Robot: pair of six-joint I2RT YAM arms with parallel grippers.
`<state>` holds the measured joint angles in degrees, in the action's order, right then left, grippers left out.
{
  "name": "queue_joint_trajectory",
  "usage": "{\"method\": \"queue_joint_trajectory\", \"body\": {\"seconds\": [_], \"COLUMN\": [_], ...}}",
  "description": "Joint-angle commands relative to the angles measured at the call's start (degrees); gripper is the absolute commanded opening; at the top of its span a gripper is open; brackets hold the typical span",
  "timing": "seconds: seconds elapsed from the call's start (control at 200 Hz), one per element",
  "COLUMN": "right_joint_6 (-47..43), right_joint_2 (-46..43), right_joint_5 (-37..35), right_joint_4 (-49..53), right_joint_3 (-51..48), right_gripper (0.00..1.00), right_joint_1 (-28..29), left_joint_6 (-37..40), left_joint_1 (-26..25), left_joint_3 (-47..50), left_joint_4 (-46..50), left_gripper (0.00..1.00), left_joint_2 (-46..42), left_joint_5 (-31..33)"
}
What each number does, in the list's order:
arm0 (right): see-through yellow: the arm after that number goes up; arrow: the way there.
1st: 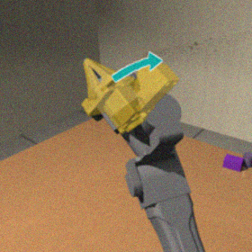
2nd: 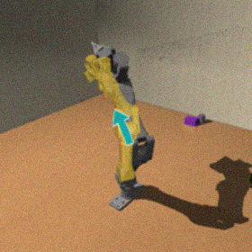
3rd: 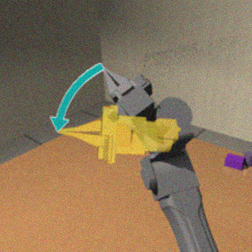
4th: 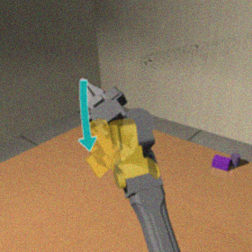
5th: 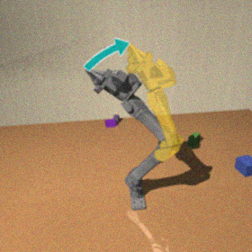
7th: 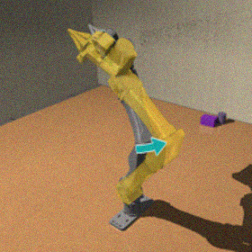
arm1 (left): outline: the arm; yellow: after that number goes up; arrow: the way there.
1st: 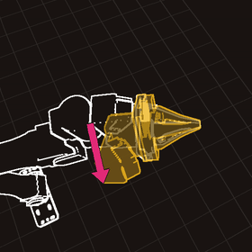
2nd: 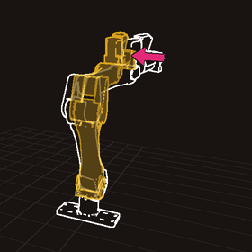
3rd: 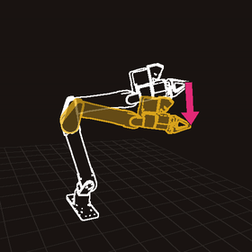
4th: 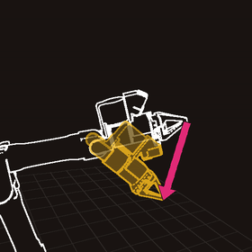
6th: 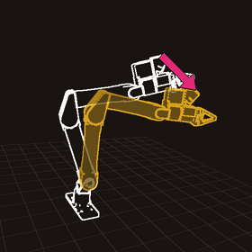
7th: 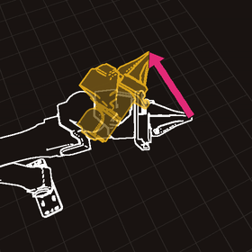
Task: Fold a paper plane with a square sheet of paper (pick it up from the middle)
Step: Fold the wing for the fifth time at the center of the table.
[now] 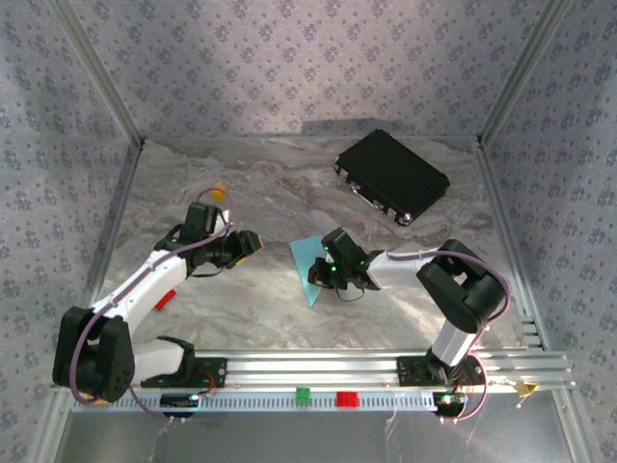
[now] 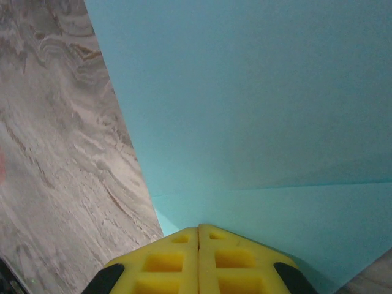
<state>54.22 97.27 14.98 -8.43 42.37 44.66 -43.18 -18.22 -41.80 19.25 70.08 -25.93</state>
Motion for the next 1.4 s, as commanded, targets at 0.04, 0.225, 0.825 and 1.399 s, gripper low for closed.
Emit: {"method": "queue_joint_trajectory", "body": {"seconds": [0.04, 0.225, 0.825, 1.399], "right_joint_6": [16.32, 32.85, 13.58, 8.74], "right_joint_2": [-3.16, -6.43, -23.11, -24.78], "right_joint_5": [-10.23, -24.07, -14.37, -6.21], "right_joint_4": [-0.59, -9.37, 0.9, -4.89], "right_joint_3": [-5.99, -11.57, -15.24, -20.35], "right_gripper": [0.03, 0.07, 0.14, 0.16], "right_joint_1": [0.74, 7.85, -3.86, -10.15], "left_joint_6": [-0.97, -2.07, -6.15, -6.54], "left_joint_1": [-1.28, -2.98, -15.43, -20.77], "left_joint_3": [-0.65, -0.34, -6.51, -16.05], "left_joint_4": [-2.24, -4.87, -16.77, -18.69], "left_gripper": [0.46, 0.36, 0.08, 0.05], "left_joint_2": [1.43, 3.52, 16.25, 32.34], "left_joint_5": [-1.67, -2.63, -2.73, -6.35]}}
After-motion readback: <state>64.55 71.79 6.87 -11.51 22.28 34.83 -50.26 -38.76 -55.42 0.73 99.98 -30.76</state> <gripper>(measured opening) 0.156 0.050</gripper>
